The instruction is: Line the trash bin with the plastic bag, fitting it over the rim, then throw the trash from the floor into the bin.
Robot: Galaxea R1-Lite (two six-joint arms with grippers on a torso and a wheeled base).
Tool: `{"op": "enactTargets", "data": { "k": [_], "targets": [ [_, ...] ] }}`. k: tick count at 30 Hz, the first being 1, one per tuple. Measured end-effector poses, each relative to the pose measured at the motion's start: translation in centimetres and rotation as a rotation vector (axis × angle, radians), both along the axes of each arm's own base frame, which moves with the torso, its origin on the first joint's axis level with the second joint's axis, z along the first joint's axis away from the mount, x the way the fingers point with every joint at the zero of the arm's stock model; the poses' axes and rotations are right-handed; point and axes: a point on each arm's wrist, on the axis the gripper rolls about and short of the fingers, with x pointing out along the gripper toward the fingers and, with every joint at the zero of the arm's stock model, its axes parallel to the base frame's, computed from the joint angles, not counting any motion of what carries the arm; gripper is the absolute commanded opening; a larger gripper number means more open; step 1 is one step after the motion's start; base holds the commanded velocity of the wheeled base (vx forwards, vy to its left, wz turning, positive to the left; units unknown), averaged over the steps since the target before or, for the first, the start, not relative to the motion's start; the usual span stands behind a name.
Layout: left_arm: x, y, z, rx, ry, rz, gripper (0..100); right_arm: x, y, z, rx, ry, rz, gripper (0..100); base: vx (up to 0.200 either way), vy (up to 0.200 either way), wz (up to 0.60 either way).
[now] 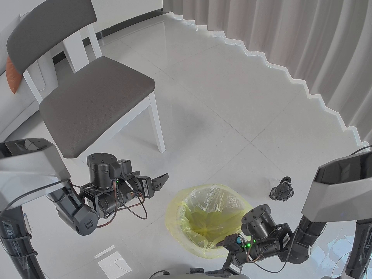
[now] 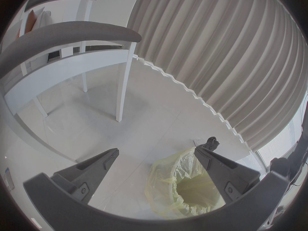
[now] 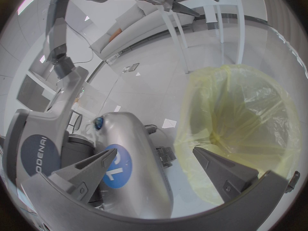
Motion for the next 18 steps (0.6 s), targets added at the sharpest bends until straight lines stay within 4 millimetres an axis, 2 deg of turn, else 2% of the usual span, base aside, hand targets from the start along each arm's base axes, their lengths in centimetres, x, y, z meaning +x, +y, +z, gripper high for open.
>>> {"op": "enactTargets", "data": {
  "k": [9,18],
  "targets": [
    [-0.1,0.2,0.2,-0.003,-0.004,0.003,100,3.7,-2.7,1.2,0.023,-0.091,-0.107,100,0.0,0.0,0.0],
    [-0.7,0.6,0.4,0.001,0.001,0.015,100,7.4,-3.9,0.5,0.004,-0.159,-0.149,100,0.0,0.0,0.0]
  ]
}}
